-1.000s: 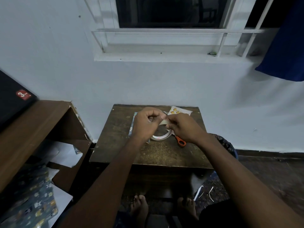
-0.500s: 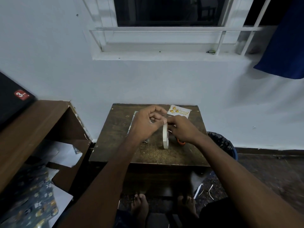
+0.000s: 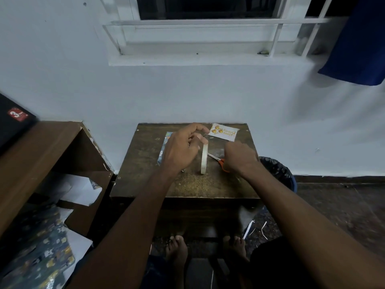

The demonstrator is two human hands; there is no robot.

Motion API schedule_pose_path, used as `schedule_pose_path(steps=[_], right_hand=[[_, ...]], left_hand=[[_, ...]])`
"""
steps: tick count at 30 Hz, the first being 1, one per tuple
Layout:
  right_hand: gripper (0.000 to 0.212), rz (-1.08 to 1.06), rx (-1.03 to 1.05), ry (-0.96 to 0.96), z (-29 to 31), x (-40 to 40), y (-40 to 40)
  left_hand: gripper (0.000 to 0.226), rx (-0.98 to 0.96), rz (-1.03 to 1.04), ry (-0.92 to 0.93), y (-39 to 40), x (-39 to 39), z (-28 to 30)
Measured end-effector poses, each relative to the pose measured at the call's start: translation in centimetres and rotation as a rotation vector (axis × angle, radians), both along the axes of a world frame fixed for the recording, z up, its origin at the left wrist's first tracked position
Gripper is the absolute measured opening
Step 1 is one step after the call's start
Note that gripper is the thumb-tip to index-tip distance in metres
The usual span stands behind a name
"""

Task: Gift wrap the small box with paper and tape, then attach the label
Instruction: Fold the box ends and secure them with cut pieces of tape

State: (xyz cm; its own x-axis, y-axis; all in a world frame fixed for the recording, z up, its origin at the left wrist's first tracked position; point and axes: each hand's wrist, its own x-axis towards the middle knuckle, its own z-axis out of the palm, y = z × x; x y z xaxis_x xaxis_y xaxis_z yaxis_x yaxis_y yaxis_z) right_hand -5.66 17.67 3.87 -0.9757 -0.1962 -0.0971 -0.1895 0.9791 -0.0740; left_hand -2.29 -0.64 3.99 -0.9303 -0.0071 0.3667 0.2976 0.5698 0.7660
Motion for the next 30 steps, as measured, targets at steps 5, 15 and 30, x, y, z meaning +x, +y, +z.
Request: schedule_pose_path(steps=[5,15,30], right_hand=[[0.023,0.012,-0.018,-0.011,-0.5,-0.2,-0.2],[0.028,0.088,-0.553,-0.161,2.0,-2.6,3.7],[0.03,0.243,-0.632,-0.122,3.7,-2.0,4.7]], left_hand=[[0.035,0.021,0.013,-0.008,0.2,0.0,0.0],[0.046,0.074,0.024,-0.086,0.2,0.0,0.4],[0.046,0.098,0.024,-0.112,0.0,0.0,0.6]])
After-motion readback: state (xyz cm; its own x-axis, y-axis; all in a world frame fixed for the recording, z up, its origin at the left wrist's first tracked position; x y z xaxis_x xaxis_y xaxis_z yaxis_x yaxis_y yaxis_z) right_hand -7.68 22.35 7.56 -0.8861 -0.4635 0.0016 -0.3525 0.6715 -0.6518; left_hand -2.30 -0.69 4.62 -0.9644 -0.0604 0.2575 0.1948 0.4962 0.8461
